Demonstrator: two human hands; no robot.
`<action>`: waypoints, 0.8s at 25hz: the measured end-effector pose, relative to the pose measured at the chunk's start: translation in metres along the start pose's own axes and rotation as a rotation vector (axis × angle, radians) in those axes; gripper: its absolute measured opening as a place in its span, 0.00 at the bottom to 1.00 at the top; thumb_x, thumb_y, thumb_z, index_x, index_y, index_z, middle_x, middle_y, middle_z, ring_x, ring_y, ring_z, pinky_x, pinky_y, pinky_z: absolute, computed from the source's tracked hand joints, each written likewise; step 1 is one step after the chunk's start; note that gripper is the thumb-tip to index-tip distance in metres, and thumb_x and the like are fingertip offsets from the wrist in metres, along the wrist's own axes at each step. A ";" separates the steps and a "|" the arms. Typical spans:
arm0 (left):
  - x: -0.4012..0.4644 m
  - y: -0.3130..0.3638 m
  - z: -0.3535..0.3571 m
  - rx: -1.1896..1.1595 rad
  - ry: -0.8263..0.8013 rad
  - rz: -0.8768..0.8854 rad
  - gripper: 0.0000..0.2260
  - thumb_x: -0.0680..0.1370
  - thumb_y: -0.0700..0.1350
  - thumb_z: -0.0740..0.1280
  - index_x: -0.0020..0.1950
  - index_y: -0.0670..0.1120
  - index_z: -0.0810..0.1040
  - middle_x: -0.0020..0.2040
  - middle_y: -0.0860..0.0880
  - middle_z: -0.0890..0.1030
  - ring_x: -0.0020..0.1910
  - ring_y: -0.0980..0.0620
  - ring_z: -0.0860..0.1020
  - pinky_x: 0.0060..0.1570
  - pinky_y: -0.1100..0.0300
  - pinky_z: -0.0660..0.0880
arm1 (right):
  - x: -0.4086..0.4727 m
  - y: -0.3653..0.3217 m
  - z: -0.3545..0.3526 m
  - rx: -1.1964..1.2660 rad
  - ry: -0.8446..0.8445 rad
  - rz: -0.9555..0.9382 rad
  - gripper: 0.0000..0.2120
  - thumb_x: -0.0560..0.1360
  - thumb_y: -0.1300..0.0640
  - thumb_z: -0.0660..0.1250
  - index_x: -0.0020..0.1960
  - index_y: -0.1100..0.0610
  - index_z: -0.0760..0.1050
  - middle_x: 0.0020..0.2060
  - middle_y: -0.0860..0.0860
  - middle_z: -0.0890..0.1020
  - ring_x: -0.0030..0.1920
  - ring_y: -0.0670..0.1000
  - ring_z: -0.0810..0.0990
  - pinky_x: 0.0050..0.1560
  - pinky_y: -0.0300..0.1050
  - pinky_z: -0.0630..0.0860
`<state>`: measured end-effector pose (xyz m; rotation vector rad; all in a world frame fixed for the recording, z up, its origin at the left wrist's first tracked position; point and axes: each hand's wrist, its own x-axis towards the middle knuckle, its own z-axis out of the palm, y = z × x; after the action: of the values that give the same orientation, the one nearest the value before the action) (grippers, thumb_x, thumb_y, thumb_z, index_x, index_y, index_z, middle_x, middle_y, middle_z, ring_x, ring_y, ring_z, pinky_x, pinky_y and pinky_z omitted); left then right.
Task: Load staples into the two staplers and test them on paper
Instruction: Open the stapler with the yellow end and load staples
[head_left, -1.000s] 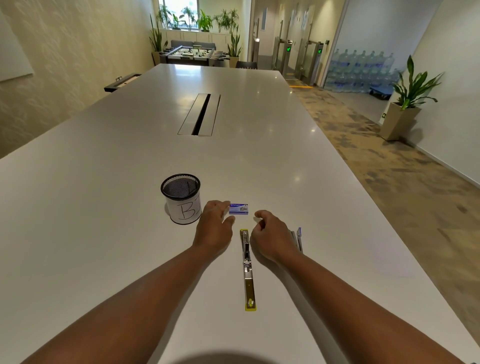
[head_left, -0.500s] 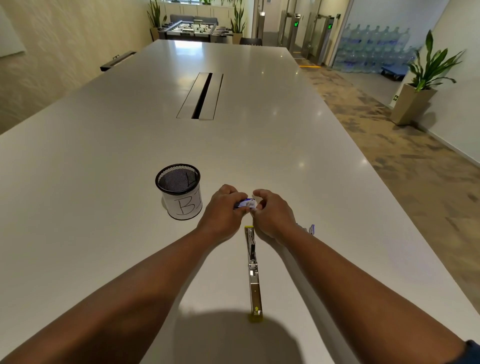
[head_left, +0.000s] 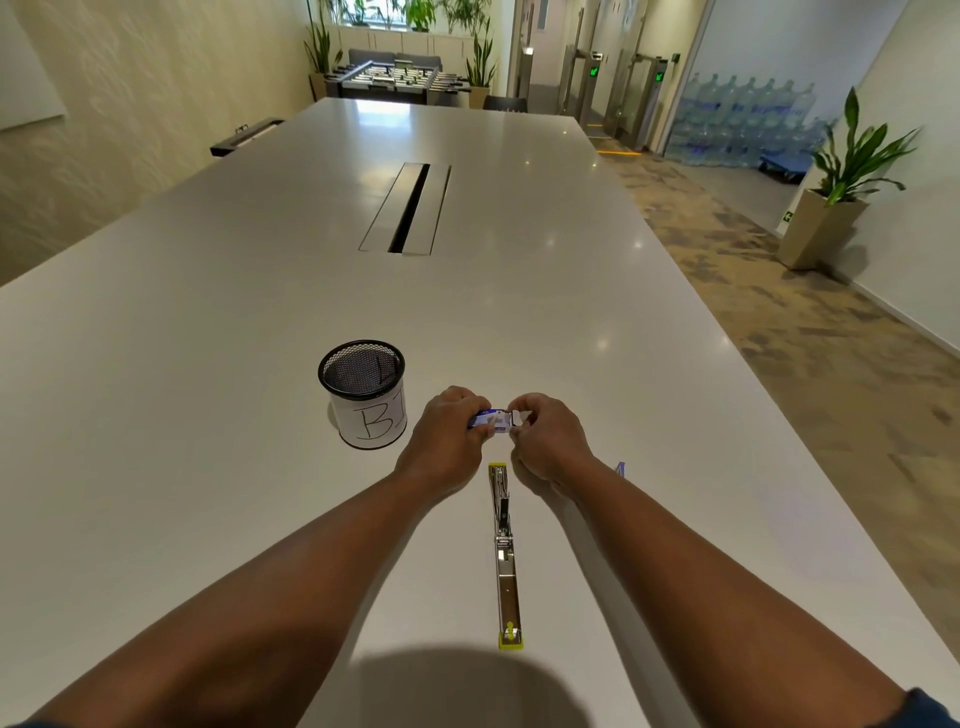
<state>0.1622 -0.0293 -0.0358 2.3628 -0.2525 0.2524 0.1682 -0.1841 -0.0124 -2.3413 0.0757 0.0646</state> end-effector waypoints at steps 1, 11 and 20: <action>0.000 0.000 0.000 0.001 0.000 -0.001 0.09 0.80 0.43 0.70 0.59 0.45 0.82 0.52 0.50 0.77 0.52 0.50 0.75 0.53 0.49 0.77 | -0.002 0.000 0.000 0.008 -0.001 -0.005 0.15 0.78 0.63 0.67 0.64 0.53 0.78 0.57 0.52 0.83 0.53 0.51 0.79 0.53 0.45 0.75; 0.001 -0.003 0.003 -0.001 0.006 0.007 0.09 0.79 0.43 0.70 0.59 0.44 0.82 0.53 0.50 0.77 0.53 0.49 0.75 0.54 0.48 0.77 | -0.010 0.001 0.000 0.122 0.144 -0.059 0.12 0.80 0.65 0.59 0.50 0.56 0.81 0.43 0.50 0.82 0.40 0.47 0.77 0.41 0.45 0.74; 0.001 -0.003 0.002 -0.031 0.005 0.002 0.08 0.79 0.44 0.70 0.57 0.46 0.82 0.53 0.51 0.77 0.53 0.49 0.75 0.53 0.49 0.76 | -0.002 -0.004 0.007 0.174 0.183 0.098 0.08 0.72 0.53 0.69 0.40 0.58 0.80 0.35 0.51 0.83 0.37 0.51 0.80 0.37 0.45 0.74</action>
<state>0.1637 -0.0282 -0.0387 2.3311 -0.2542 0.2539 0.1664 -0.1760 -0.0141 -2.1632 0.2758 -0.1037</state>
